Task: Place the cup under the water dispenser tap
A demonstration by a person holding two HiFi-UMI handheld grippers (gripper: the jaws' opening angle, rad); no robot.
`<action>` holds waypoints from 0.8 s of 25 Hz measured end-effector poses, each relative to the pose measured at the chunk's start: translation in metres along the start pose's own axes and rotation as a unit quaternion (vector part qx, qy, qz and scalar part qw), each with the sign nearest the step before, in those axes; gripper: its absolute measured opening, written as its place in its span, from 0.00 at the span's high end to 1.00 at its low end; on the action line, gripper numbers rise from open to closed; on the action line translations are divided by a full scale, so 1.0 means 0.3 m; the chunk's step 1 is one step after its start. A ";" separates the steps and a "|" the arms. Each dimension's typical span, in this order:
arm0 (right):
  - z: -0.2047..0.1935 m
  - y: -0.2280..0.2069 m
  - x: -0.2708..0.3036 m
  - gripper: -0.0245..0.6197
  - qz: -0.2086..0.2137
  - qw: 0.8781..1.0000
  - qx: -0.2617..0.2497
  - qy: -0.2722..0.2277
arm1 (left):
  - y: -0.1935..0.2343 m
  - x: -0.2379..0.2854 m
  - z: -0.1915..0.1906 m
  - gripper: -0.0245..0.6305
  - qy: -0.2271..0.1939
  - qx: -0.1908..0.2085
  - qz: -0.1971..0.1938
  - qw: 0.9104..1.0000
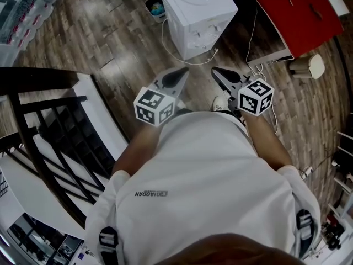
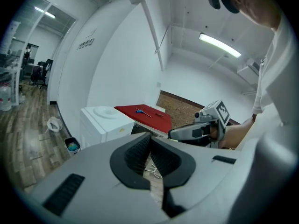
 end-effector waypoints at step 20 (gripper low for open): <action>-0.022 -0.084 -0.078 0.93 -0.019 1.000 0.009 -0.001 | -0.060 0.098 0.031 0.97 0.009 0.017 0.000 1.000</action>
Point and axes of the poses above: the fingertips, and each gripper's own axes: x forward along the fingers, y to its left, z out of its top, the point moved 6 cm from there along -x, backward along the fingers, and after that the axes turned 8 degrees about y, right-handed, at the moved point
